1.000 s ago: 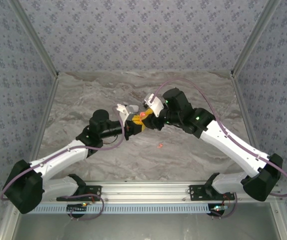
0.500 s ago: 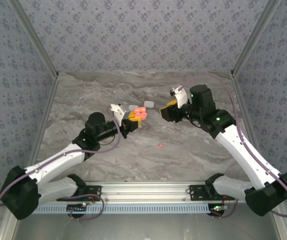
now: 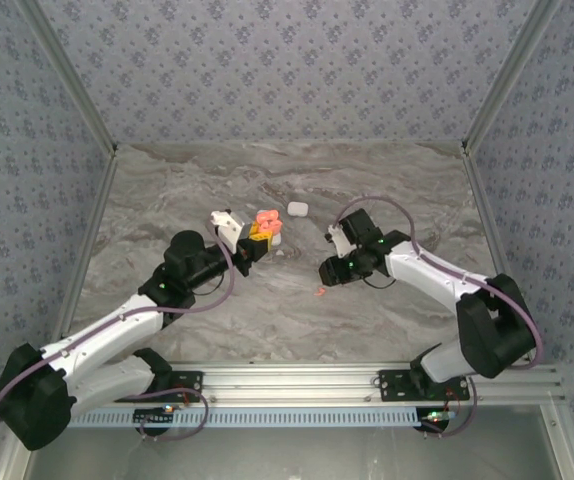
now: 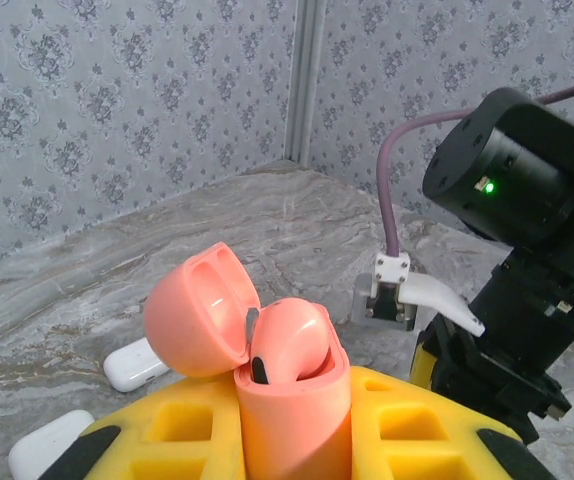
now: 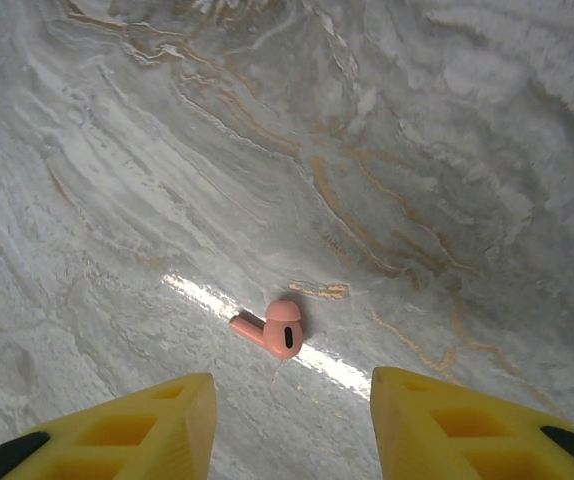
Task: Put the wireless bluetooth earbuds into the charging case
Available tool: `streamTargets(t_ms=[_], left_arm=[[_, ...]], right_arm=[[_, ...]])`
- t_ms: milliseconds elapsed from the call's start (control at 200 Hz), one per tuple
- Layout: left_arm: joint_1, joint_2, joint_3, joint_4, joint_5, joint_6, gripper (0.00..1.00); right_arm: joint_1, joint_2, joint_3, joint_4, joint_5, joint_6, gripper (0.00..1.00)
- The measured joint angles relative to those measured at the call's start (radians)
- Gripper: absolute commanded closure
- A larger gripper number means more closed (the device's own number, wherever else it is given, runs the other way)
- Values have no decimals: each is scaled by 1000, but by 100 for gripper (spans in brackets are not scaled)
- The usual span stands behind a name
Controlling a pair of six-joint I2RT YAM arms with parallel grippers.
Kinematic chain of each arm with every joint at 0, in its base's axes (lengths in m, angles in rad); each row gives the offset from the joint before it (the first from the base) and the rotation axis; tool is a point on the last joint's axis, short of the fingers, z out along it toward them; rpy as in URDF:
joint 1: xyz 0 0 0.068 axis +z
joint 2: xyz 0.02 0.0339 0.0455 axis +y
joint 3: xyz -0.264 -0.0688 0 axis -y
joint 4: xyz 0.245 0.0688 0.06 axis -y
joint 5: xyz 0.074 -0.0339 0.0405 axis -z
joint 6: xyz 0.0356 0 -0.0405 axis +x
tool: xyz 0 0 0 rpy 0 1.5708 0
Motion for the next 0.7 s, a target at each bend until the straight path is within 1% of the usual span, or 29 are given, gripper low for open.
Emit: streamTargets(t_ms=[145,300,525,700], left_arm=[[0,0,0,0,-1,0,100],[0,0,0,0,-1,0,100],[0,0,0,-9,-1,4,100],[0,0,0,-18,-4,8,100]], right_arm=[[29,39,-3,5,3,90,50],[54,98,-12,6,7,145,48],[87,168,-8,7,8,171,49],[97,188,14,6,8,178,52]])
